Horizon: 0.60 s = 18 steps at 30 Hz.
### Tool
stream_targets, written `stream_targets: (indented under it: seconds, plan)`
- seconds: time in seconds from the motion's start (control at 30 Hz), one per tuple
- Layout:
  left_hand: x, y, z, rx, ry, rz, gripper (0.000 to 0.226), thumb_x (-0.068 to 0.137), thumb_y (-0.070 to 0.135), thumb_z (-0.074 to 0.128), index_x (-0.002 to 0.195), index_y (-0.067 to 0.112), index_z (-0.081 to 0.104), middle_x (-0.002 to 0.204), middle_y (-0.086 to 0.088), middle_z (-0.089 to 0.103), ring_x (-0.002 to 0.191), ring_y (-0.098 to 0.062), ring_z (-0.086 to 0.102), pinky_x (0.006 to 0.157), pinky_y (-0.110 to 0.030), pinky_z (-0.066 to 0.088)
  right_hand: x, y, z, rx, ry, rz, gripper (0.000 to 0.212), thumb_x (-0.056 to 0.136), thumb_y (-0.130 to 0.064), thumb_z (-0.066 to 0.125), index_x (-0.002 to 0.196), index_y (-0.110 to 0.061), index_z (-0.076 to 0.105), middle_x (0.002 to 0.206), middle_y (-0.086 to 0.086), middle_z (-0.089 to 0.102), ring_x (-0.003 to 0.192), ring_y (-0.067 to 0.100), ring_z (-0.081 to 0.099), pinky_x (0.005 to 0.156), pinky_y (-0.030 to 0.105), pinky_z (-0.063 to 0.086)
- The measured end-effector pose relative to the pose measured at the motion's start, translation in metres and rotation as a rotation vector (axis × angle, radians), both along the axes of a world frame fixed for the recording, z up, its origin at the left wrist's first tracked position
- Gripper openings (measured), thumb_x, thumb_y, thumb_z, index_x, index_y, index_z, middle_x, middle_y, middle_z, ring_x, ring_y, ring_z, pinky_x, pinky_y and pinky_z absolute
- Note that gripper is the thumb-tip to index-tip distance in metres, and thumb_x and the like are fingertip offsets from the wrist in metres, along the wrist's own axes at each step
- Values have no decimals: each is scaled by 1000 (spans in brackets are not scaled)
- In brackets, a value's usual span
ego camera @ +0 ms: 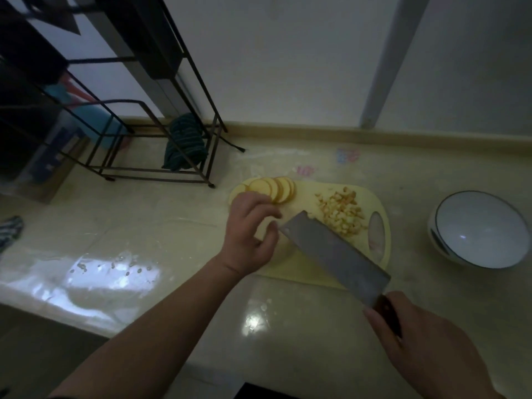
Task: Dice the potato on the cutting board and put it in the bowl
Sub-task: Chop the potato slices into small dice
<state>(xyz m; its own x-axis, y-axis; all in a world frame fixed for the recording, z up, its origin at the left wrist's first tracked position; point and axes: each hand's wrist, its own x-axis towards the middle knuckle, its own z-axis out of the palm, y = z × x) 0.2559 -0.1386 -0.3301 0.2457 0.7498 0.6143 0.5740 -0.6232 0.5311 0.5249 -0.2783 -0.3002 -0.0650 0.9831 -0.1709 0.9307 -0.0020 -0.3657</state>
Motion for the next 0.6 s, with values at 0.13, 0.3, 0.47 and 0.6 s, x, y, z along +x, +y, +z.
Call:
stream_targets:
  seconds: [0.13,0.3,0.47,0.6]
  plan:
    - [29,23,8,-254,382,-169,24,88,35,55,92,18,72,96,6,68,100,-20,57,89,-45,40,11,4,-6,73,-114,43,47,86,-61,35,78,-21,58,52,0,60,33,21,52,32,26,33]
    - [46,37,6,-422,590,-264,47,89,47,38,106,21,73,112,7,67,111,-16,54,88,-39,31,16,5,-4,165,-156,60,47,85,-56,38,76,-15,59,47,2,55,27,21,45,38,19,17]
    - [54,46,8,-491,641,-335,57,93,48,29,123,20,68,130,5,63,122,-15,47,88,-38,27,18,4,1,159,-178,22,47,83,-56,37,74,-15,59,46,1,54,26,22,46,39,19,17]
    - [42,55,6,-480,355,-234,40,99,32,43,122,12,69,125,-2,66,118,-14,52,100,-32,36,21,-5,2,99,-106,-4,53,86,-60,35,81,-15,62,48,2,57,28,23,48,32,24,30]
